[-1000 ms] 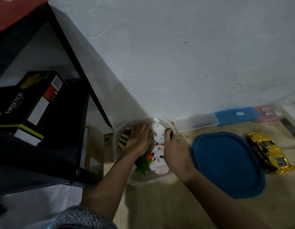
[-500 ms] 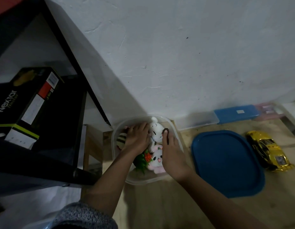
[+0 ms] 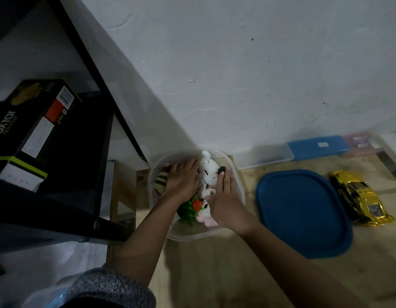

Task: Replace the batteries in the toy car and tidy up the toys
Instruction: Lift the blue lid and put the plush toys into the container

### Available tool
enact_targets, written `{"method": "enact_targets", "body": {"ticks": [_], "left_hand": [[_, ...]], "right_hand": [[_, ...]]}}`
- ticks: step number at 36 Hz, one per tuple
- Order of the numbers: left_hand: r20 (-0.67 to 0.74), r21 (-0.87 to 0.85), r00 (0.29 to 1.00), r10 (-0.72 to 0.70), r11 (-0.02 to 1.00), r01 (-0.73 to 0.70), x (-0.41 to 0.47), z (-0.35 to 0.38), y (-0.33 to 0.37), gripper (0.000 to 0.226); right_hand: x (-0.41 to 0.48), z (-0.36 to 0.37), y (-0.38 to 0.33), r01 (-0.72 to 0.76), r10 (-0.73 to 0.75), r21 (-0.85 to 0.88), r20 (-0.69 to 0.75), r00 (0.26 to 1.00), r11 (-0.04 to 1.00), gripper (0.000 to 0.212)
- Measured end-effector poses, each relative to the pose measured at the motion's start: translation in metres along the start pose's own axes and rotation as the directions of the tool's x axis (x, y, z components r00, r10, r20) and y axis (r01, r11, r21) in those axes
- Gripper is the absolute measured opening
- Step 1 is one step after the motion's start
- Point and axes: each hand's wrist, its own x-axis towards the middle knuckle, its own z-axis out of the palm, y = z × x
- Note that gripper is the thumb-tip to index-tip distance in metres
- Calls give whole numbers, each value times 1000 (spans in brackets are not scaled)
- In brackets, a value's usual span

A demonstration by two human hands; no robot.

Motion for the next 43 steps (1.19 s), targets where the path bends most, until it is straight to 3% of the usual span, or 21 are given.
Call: {"method": "enact_targets", "body": {"ticks": [4,7,12,18,20,24,28,32,36,39,43], "left_hand": [[-13,3,1000,11,1000,-11,-2,-2,-1,80],[-19,9,1000,9,1000,-9,-4,-1,-1,62],[7,-5,1000,-21,1000,21,-8,-2,1,53],[7,37,999,-45,998,44,-14,-6,5,54],[-3,0,998,-56,998,56,-18,-12,7,64],[-106,-185,992,-71,982,50,-20,-25,20,47],[-226,-499,957,-179,866,44,-24,-42,56,44],[-287,-621,937,-197,784,-25,-28,-50,118,45],[-274,-704,946,-174,706,-74,-36,-32,180,45],[-210,-759,958,-195,650,-34,-48,-4,217,48],[-99,-734,957,-274,669,116,-66,38,244,55]], "right_hand": [[-2,0,1,-5,7,-53,29,1000,999,98],[-3,-3,0,-33,36,-63,45,998,997,92],[-4,-8,2,-21,31,-132,75,997,991,93],[-10,-8,10,43,-50,-281,-16,999,959,76],[-13,-11,13,91,-104,-272,-35,994,958,74],[-24,-25,24,208,-221,-113,-120,968,972,66],[-39,-46,57,277,-244,104,-253,936,955,61],[-60,-50,114,263,-132,272,-421,898,926,57],[-85,-37,176,136,44,423,-390,920,896,60],[-99,-18,214,25,170,481,-359,918,877,62],[-123,15,246,-21,237,533,-339,910,846,60]]}}
